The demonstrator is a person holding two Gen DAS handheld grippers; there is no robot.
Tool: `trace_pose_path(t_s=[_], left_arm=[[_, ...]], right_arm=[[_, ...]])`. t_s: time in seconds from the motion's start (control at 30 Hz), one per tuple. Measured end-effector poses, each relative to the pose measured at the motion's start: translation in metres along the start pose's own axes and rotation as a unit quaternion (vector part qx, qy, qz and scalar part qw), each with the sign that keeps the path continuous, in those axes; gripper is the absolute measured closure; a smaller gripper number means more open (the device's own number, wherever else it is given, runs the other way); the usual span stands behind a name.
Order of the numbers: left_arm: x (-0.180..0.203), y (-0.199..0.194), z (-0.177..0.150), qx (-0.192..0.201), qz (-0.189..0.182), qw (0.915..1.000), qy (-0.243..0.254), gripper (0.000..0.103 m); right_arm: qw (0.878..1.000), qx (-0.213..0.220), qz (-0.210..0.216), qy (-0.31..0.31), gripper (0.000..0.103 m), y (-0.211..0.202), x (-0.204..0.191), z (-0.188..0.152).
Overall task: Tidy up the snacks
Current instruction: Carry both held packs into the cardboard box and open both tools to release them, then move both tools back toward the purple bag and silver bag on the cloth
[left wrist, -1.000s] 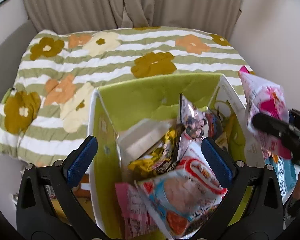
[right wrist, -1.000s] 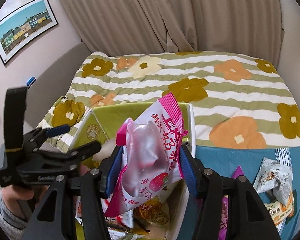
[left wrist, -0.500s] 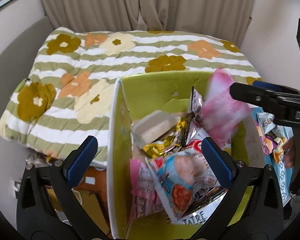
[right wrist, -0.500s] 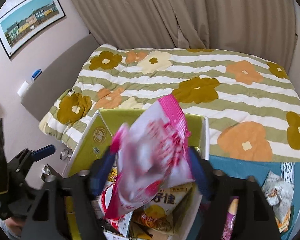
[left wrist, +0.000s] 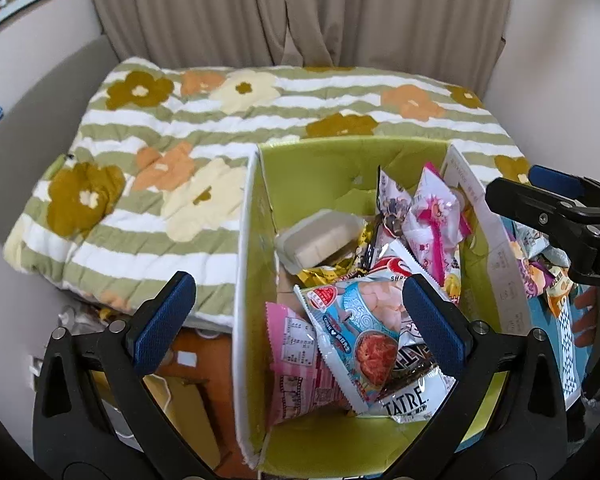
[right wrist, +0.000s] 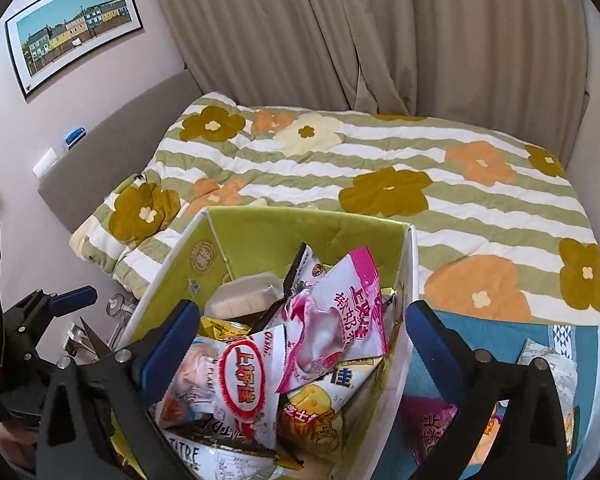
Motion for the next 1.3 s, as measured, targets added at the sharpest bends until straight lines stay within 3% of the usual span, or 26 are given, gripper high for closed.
trace_pose_path(t_s=[0.4,0.77,0.87,1.03,1.3], left_arm=[[0.014,-0.066,0.016,0.055,-0.020,0.9982,0.012,0.000],[0.055,-0.102,0.010,0.074,-0.038,0.9964,0.017,0.000],[0.079,-0.109,0.003,0.075,-0.041,0.9962,0.017,0.000],[0.128,-0.114,-0.007,0.068,-0.042,0.9968,0.005,0.000],[0.221,-0.108,-0.020,0.063,-0.036,0.9973,0.002,0.000]], right_arm=[[0.998,0.050,-0.041,0.007,0.001,-0.075,-0.014,0.008],[0.984,0.083,-0.150,0.041,0.000,-0.156,0.032,-0.017],[0.980,0.091,-0.173,0.043,0.000,-0.177,0.052,-0.028],[0.980,0.095,-0.174,0.037,0.000,-0.204,0.085,-0.043],[0.988,0.068,-0.137,0.036,0.000,-0.226,0.154,-0.059]])
Point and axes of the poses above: each gripper's, at about its wrist camera, not at the fingertips, and y roughly the way its jaws point, x to its right, z to its top, the point moved 3 cm from there along y, roughly the way its jaws point, and after that the axes turned 13 degrees about x, right-handed, at the moved point
